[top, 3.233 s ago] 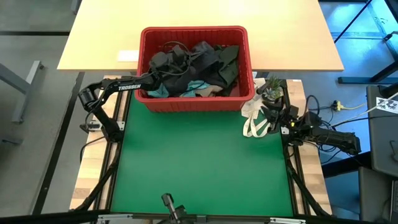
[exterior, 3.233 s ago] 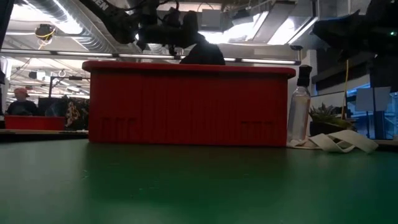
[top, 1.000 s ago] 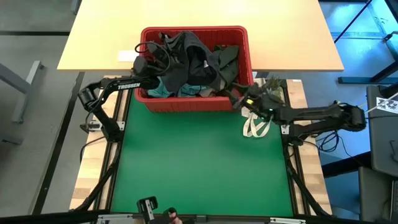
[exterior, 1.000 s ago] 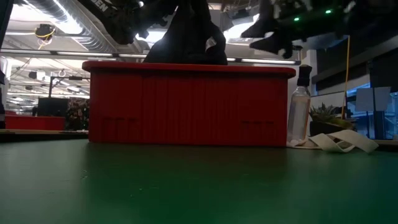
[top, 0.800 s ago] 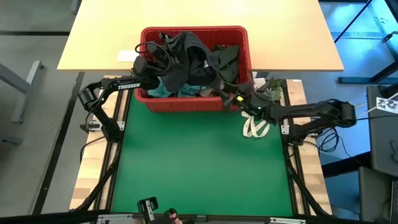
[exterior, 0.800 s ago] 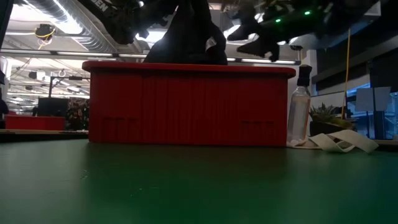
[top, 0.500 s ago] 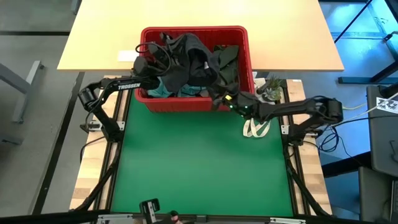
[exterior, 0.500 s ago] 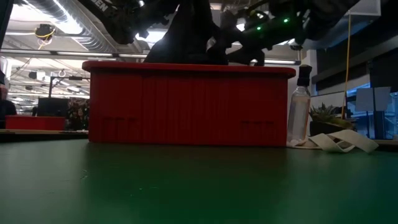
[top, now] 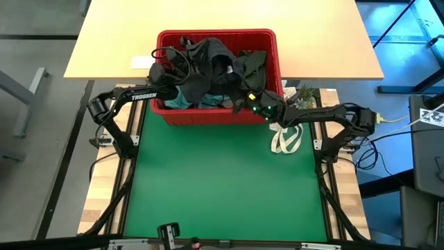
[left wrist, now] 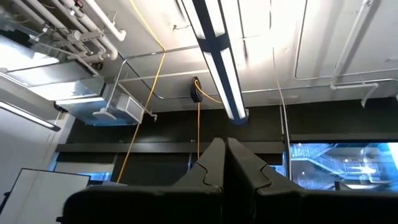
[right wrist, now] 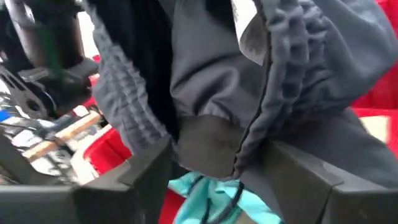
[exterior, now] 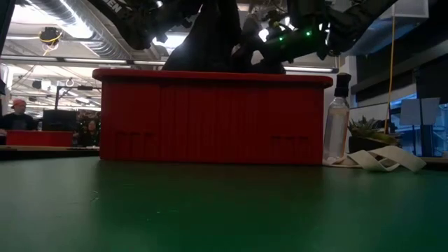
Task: Fold Laundry from Bin
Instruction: Fold the black shorts from the red laundry bin
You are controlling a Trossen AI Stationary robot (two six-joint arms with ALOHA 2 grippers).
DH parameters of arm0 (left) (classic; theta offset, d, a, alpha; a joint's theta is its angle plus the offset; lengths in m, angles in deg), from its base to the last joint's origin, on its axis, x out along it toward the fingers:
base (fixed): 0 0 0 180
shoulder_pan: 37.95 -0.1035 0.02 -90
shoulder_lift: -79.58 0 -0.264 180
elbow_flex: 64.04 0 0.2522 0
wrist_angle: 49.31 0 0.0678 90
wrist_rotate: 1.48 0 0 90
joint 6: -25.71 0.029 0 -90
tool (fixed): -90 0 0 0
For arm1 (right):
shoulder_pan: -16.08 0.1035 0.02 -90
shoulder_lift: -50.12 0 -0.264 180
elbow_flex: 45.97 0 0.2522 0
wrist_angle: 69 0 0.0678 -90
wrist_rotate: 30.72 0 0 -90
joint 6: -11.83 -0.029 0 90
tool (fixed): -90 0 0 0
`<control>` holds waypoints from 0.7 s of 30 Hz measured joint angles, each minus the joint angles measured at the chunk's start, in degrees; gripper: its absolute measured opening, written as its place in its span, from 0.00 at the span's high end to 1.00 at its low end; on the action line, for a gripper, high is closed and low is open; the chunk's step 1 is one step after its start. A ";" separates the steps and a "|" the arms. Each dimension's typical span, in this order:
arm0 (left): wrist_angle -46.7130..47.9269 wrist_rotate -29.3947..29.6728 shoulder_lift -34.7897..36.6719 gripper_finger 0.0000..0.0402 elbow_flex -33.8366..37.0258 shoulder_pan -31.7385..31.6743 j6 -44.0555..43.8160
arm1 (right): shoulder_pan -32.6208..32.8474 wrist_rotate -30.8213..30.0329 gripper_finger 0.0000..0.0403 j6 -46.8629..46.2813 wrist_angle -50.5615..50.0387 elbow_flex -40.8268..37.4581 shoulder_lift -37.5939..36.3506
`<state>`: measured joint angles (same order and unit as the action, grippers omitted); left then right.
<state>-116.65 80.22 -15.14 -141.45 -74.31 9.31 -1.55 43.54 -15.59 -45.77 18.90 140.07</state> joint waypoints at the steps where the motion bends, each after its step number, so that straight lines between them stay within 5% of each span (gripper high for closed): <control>1: 0.00 0.02 0.00 1.00 0.00 0.00 0.00 | -0.60 1.69 0.43 -0.88 -0.17 0.00 0.00; 5: 0.00 0.02 0.00 1.00 0.00 0.00 0.00 | -2.30 6.39 0.57 -2.35 -1.09 0.00 0.00; 11: -0.08 0.00 0.00 1.00 0.00 0.00 -0.11 | -3.19 9.88 0.94 -1.61 -0.46 0.00 -1.03; 21: -0.65 -0.27 5.06 1.00 0.00 -0.90 -0.02 | -3.03 8.82 0.99 6.16 -0.33 0.00 -11.88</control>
<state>-117.31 79.95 -10.07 -141.45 -75.22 9.29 -4.59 52.36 -9.43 -46.10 18.90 128.19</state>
